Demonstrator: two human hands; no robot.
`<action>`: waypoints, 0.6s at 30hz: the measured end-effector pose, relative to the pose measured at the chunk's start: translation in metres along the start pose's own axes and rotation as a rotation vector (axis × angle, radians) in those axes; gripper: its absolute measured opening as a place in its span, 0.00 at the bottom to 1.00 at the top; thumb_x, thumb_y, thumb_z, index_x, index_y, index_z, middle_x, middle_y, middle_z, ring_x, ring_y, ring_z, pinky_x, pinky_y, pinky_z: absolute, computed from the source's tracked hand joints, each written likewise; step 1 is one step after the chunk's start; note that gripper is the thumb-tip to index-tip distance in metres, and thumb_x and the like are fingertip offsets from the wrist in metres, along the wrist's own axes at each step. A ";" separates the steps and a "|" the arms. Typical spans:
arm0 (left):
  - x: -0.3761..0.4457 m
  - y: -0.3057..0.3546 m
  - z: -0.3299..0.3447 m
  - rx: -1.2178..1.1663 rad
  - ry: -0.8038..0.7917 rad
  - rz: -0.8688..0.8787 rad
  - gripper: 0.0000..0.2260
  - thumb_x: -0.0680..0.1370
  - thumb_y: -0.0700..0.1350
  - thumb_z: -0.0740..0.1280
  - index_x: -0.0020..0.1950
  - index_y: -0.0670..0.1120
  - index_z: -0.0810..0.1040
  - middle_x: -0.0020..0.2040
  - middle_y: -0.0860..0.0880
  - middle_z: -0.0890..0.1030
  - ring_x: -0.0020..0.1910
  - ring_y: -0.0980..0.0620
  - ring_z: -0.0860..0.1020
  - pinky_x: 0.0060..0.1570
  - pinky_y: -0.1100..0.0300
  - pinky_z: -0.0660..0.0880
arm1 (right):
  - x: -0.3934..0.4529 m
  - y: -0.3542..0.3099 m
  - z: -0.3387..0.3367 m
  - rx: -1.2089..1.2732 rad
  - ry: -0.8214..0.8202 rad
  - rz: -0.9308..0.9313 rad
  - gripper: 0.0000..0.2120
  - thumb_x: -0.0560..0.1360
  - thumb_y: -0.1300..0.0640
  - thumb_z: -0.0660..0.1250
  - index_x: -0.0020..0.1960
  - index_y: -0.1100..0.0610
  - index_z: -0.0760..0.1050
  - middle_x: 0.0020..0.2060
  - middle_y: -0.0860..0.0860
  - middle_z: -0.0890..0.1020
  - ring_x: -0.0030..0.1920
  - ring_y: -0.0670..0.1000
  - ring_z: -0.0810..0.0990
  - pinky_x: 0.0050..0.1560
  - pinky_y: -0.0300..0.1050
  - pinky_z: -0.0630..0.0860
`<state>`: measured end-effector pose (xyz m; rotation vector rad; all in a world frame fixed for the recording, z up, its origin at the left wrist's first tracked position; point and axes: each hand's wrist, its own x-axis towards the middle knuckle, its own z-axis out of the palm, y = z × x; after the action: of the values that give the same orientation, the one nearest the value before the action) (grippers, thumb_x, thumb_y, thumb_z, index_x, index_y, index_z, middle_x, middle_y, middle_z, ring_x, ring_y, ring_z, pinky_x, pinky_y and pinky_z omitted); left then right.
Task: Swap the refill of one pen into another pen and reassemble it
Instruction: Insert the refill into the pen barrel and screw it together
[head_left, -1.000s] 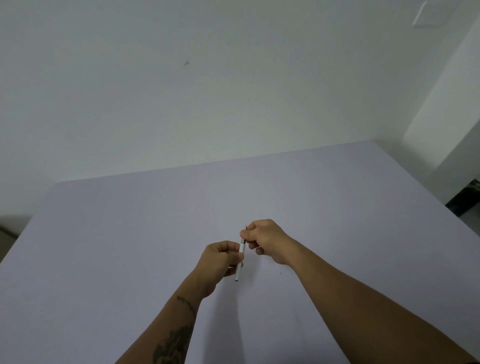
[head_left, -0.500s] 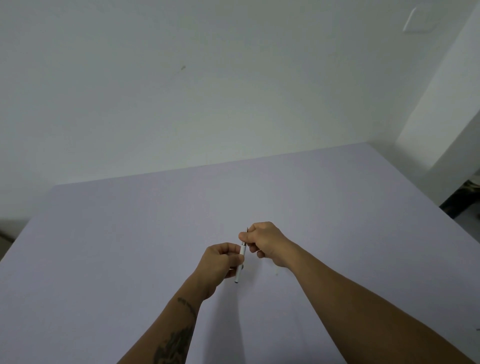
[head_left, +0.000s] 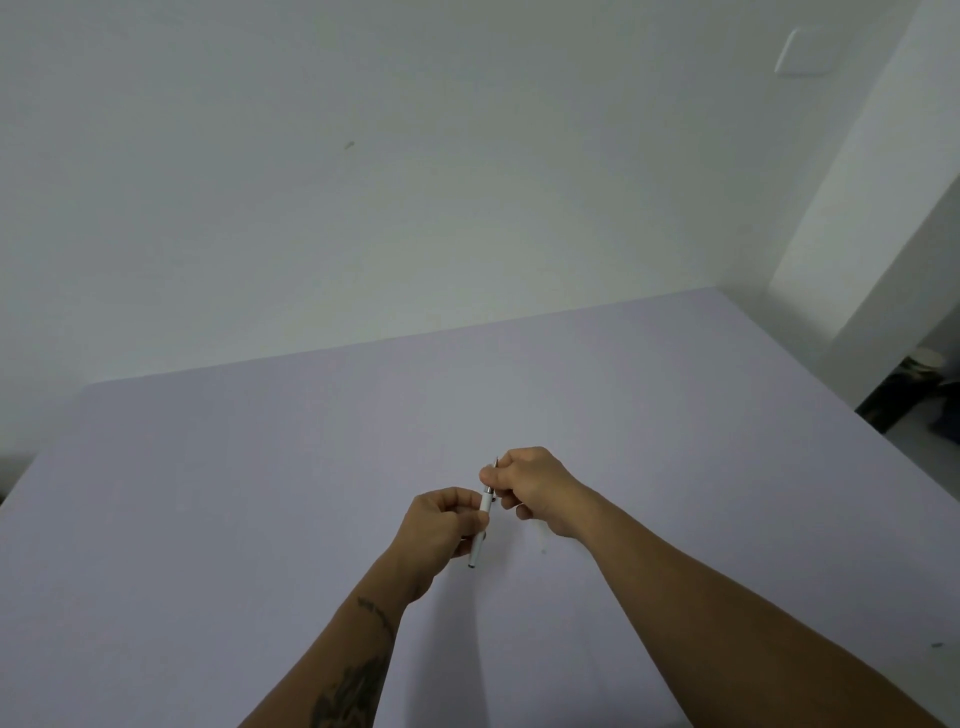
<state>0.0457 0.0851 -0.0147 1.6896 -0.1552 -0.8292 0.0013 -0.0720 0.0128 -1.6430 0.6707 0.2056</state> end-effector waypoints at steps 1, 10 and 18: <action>0.000 0.000 0.000 -0.001 0.000 -0.001 0.05 0.74 0.34 0.69 0.46 0.41 0.83 0.33 0.46 0.80 0.35 0.50 0.80 0.38 0.59 0.79 | 0.000 0.000 0.000 0.006 -0.005 0.003 0.06 0.75 0.57 0.69 0.44 0.61 0.79 0.38 0.55 0.78 0.36 0.51 0.73 0.32 0.42 0.68; 0.001 0.000 -0.007 -0.024 0.005 -0.013 0.06 0.73 0.34 0.69 0.42 0.43 0.83 0.33 0.47 0.81 0.35 0.50 0.80 0.41 0.57 0.81 | 0.000 -0.002 -0.001 0.179 -0.084 0.045 0.09 0.77 0.61 0.69 0.54 0.65 0.83 0.40 0.54 0.80 0.37 0.49 0.76 0.36 0.41 0.72; 0.001 -0.005 -0.008 0.003 0.007 -0.002 0.05 0.74 0.34 0.69 0.45 0.43 0.83 0.35 0.45 0.80 0.36 0.50 0.80 0.40 0.58 0.80 | 0.004 0.001 0.008 0.058 -0.022 0.038 0.06 0.75 0.57 0.70 0.42 0.59 0.77 0.39 0.55 0.78 0.37 0.51 0.74 0.35 0.43 0.69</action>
<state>0.0501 0.0924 -0.0189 1.6950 -0.1500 -0.8252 0.0063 -0.0657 0.0082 -1.5716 0.6856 0.2296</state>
